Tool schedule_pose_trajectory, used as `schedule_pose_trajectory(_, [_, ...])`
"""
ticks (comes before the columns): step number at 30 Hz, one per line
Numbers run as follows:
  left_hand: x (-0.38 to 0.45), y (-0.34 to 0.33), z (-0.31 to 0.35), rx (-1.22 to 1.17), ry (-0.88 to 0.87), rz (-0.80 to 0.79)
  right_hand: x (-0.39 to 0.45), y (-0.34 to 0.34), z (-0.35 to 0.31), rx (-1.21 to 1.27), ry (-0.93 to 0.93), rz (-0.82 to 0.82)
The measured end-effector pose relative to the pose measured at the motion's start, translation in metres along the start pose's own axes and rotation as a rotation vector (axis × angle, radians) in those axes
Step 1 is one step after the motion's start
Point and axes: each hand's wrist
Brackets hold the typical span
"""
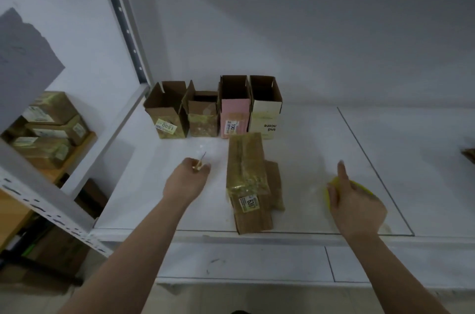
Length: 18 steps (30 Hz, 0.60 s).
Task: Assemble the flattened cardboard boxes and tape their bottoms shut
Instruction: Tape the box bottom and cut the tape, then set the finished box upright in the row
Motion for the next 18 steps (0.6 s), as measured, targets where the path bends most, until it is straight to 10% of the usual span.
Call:
schedule_pose_trajectory(5, [0.008, -0.002, -0.054, 0.329, 0.022, -0.069, -0.008, -0.012, -0.014, -0.214, -0.039, -0.312])
schedule_pose_trajectory(11, [-0.017, -0.009, -0.023, -0.367, -0.369, -0.07, 0.011, 0.029, -0.058, 0.177, 0.152, 0.013])
schedule_pose_trajectory(18, [-0.033, -0.039, -0.025, -0.534, -0.4, -0.273, 0.008, 0.039, -0.098, 0.357, 0.515, -0.286])
Point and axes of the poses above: each hand's wrist, its own x-axis towards the middle knuckle, its own y-axis out of the back of the hand, z = x × y, and after that the axes turned 13 degrees about -x, right-handed
